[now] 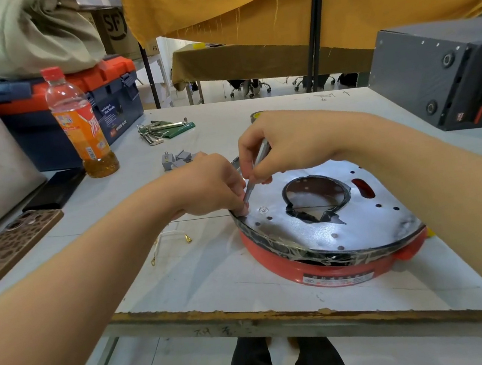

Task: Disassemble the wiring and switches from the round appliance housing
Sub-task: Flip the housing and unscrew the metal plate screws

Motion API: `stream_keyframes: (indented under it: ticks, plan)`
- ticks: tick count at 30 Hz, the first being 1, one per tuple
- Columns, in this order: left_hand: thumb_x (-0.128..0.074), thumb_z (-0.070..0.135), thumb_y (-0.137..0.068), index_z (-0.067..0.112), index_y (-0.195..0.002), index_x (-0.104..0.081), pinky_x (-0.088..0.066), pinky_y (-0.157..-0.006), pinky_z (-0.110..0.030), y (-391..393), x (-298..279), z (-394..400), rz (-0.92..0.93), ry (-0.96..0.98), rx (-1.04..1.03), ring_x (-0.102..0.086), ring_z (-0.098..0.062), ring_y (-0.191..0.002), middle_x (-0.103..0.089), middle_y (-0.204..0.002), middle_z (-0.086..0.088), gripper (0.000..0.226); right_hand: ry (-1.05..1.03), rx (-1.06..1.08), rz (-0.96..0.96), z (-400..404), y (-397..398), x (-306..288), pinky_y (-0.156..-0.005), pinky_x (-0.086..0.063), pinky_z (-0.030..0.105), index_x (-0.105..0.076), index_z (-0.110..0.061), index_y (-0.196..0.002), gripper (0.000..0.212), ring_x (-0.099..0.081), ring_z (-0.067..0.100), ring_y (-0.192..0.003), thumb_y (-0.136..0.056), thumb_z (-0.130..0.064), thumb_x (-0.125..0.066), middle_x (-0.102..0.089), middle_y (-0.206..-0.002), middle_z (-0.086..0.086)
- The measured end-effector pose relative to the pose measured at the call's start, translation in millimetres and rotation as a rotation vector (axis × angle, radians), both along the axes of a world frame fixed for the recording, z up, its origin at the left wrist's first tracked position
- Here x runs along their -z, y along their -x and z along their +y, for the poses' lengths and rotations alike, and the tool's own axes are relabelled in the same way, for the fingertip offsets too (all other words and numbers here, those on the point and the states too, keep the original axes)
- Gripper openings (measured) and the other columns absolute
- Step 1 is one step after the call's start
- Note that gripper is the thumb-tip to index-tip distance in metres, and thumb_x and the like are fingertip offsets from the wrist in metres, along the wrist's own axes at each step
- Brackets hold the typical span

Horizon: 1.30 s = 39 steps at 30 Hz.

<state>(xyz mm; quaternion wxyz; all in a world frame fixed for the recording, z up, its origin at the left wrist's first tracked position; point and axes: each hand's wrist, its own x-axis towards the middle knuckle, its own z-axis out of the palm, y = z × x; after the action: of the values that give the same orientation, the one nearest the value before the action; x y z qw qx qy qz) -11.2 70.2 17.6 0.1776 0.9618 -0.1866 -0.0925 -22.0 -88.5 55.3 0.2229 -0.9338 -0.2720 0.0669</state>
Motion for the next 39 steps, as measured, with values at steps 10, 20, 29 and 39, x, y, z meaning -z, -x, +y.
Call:
stream_keyframes:
  ticks: [10,20,29,39]
  plan:
    - [-0.075,0.023,-0.078,0.031,-0.072,-0.072,-0.042,-0.081,-0.022,1.6,-4.9,9.7,0.017,0.200,0.008,-0.055,-0.006,-0.099,-0.063,-0.108,0.016,0.010,-0.161,0.091,-0.050,-6.4,-2.2,-1.4,-0.064,-0.049,0.032,-0.069,-0.018,-0.074,0.009,-0.058,0.010,-0.065,-0.078,-0.022,-0.076,-0.069,-0.078,0.009]
    - [-0.069,0.020,-0.083,0.025,-0.086,-0.074,-0.049,-0.070,-0.019,-1.3,-10.0,16.3,-0.099,0.465,-0.032,-0.064,-0.006,-0.081,-0.073,-0.085,0.009,0.008,-0.685,0.260,-0.034,-14.8,-4.8,6.4,-0.054,-0.044,0.014,-0.071,-0.012,-0.078,0.006,-0.055,0.001,-0.054,-0.081,-0.017,-0.075,-0.062,-0.061,-0.002]
    - [-0.070,0.015,-0.083,0.015,-0.088,-0.070,-0.045,-0.050,-0.008,-1.3,-7.7,40.7,-0.089,0.556,-0.089,-0.068,-0.005,-0.066,-0.074,-0.076,0.003,0.006,-0.739,0.306,-0.038,-11.7,-0.2,14.9,-0.061,-0.055,0.020,-0.059,-0.012,-0.091,0.023,-0.069,0.014,-0.066,-0.100,-0.028,-0.046,-0.071,-0.080,0.008]
    - [-0.068,0.015,-0.085,0.031,-0.078,-0.071,-0.047,-0.059,-0.008,-13.1,28.2,77.9,-0.154,0.266,-0.147,-0.061,-0.004,-0.071,-0.069,-0.080,0.012,0.017,0.166,0.055,-0.122,-22.7,2.8,36.9,-0.062,-0.037,0.010,-0.068,-0.025,-0.105,0.018,-0.051,-0.001,-0.073,-0.092,-0.033,-0.059,-0.063,-0.091,-0.011]
